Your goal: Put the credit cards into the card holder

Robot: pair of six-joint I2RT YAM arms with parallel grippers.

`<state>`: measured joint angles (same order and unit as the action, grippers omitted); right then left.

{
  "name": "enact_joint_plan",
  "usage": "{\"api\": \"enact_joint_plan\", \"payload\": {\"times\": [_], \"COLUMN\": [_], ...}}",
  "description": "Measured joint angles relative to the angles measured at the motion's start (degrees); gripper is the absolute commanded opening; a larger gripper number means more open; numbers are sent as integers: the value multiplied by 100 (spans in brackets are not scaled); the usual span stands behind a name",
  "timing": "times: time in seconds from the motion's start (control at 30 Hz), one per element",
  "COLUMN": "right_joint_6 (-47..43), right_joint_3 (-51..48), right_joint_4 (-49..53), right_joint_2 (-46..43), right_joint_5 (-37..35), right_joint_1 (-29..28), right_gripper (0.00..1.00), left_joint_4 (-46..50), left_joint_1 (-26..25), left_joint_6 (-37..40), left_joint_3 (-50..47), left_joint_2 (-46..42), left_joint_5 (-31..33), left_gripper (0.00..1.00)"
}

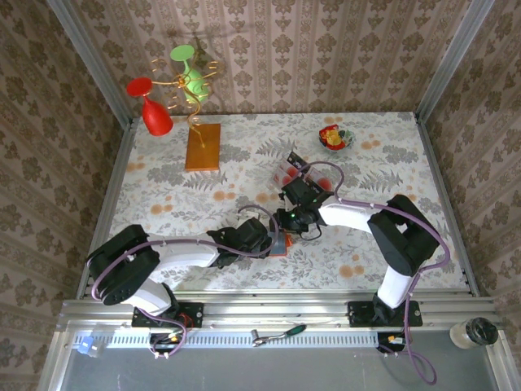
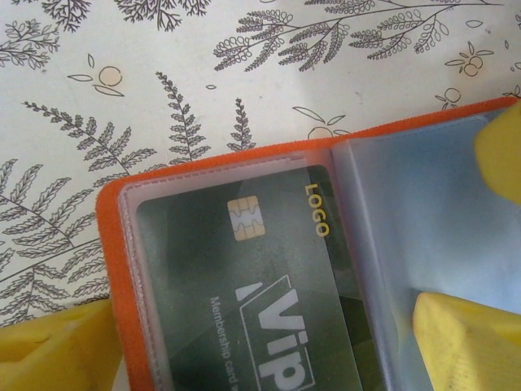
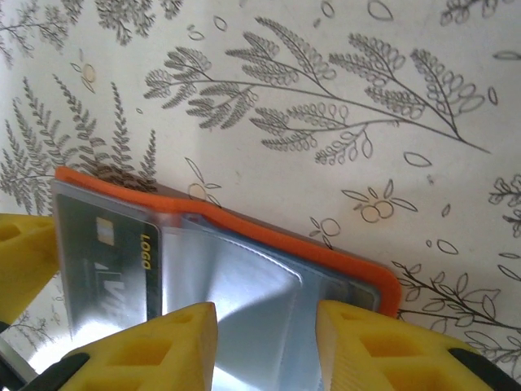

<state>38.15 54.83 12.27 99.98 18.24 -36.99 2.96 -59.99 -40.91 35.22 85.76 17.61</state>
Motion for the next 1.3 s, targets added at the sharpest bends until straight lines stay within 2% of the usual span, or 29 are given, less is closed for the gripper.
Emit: {"api": "enact_joint_plan", "payload": {"times": [0.43, 1.1, 1.3], "right_joint_6": [66, 350, 404], "right_joint_3": [-20, -164, -170], "right_joint_4": [-153, -531, -579], "right_joint_2": [15, 59, 85], "right_joint_5": [59, 483, 573], "right_joint_1": [0, 0, 0], "right_gripper": [34, 33, 35], "left_joint_4": [-9, -92, -63], "left_joint_1": [0, 0, 0], "left_joint_6": [0, 0, 0], "left_joint_3": [-9, -72, -72], "left_joint_2": [0, -39, -109], "left_joint_5": [2, 17, 15], "left_gripper": [91, 91, 94]}}
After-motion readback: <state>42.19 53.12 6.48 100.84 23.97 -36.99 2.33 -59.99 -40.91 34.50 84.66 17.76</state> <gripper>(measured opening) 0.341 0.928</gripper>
